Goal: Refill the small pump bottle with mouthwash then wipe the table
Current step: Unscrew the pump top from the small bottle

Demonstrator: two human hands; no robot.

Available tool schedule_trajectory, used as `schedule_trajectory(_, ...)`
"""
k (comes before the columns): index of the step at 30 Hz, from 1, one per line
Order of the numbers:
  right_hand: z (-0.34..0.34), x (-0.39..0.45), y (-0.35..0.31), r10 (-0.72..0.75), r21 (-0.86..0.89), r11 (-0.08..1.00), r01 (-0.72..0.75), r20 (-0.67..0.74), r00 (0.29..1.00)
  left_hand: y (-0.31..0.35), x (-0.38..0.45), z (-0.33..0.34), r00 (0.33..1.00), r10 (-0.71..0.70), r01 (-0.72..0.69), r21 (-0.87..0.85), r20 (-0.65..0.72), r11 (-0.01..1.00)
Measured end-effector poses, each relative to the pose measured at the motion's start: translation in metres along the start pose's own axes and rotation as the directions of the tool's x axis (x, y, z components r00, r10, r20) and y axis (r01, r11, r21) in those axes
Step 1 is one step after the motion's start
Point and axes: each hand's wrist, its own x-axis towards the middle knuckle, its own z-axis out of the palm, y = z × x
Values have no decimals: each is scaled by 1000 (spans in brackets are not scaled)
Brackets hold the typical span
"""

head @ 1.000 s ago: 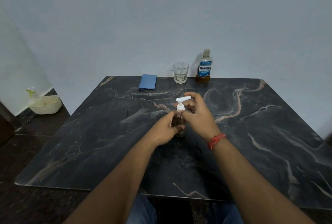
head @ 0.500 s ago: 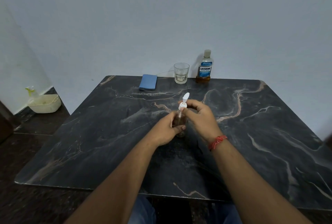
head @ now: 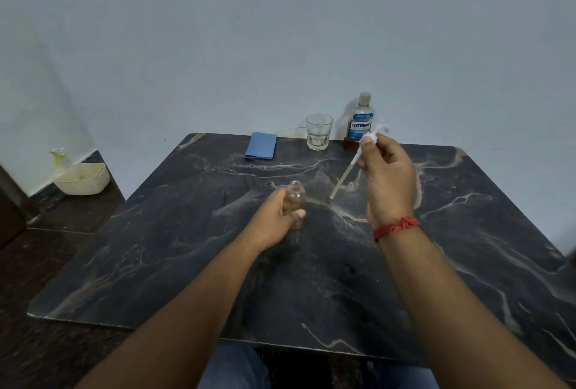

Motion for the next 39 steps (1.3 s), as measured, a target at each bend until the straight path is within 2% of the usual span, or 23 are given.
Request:
schedule_trajectory(3, 10, 2, 23, 147, -276, 955, -112, 109, 983, -6, 9, -28, 995, 12, -10, 28, -100, 1000)
schedule_trajectory(6, 28, 6, 55, 262, -495, 852, -168, 126, 957, -14, 25, -54, 979, 0, 20, 96, -203, 995)
schedule_trajectory(14, 94, 29, 132, 287, -797, 603, -37, 173, 942, -37, 77, -81, 968, 7, 15, 88, -249, 996)
schedule_trajectory(18, 119, 39, 165, 278, -849, 528, -1, 172, 945, -45, 103, -86, 960, 30, 0, 107, -279, 994)
schedule_trajectory(25, 142, 56, 198, 161, -909, 415, 38, 115, 980, -66, 130, -92, 945, 34, -39, -9, -324, 999)
schedule_trajectory(39, 145, 59, 207, 123, -909, 415, 36, 95, 988, -78, 132, -90, 927, 40, -57, -34, -372, 998)
